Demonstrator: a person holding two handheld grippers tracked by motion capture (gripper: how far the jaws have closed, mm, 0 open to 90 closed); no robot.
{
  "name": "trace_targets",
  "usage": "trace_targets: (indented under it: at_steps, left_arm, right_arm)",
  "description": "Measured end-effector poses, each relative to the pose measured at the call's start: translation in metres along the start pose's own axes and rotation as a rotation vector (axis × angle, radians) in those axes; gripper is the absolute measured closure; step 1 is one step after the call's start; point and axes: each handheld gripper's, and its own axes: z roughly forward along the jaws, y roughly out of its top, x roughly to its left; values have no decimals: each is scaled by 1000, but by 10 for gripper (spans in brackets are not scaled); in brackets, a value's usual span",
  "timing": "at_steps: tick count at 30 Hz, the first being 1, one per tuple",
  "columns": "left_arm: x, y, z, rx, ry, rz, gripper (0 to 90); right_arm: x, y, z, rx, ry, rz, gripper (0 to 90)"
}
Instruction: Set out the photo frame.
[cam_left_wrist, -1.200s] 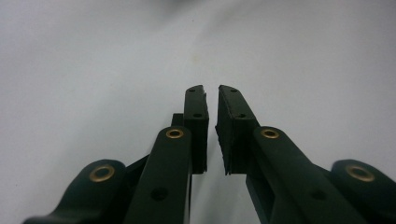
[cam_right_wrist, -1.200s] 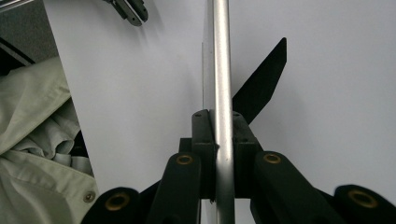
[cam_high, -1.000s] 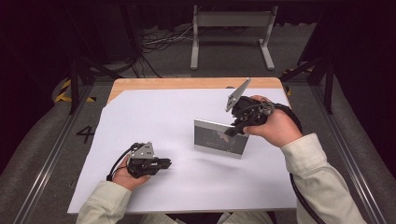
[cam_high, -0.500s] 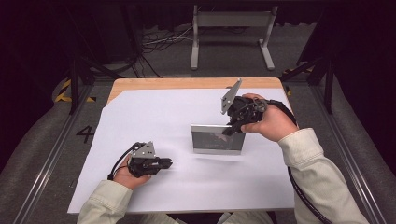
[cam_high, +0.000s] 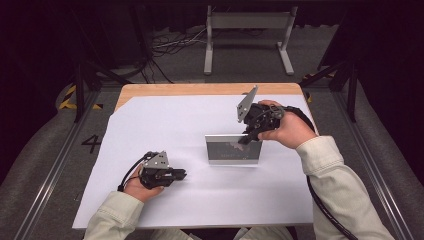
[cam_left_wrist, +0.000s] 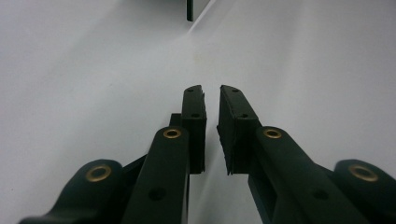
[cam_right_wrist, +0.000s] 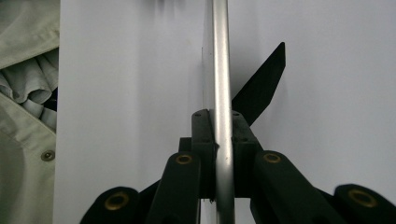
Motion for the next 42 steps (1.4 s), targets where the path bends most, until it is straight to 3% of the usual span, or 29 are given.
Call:
trace_targets:
  at_steps: [16, 31, 38, 42]
  left_arm:
    - [0, 0, 1, 1, -2, 4, 809]
    - [0, 1, 2, 1, -6, 9, 808]
    - [0, 0, 1, -1, -6, 3, 807]
    - [0, 0, 1, 1, -5, 5, 805]
  right_arm:
    - [-17, -17, 5, -29, 21, -20, 832]
    - [-29, -24, 9, -41, -19, 27, 775]
    - [-34, -26, 8, -78, -49, 73, 725]
    - [-33, -26, 6, -108, -72, 101, 602]
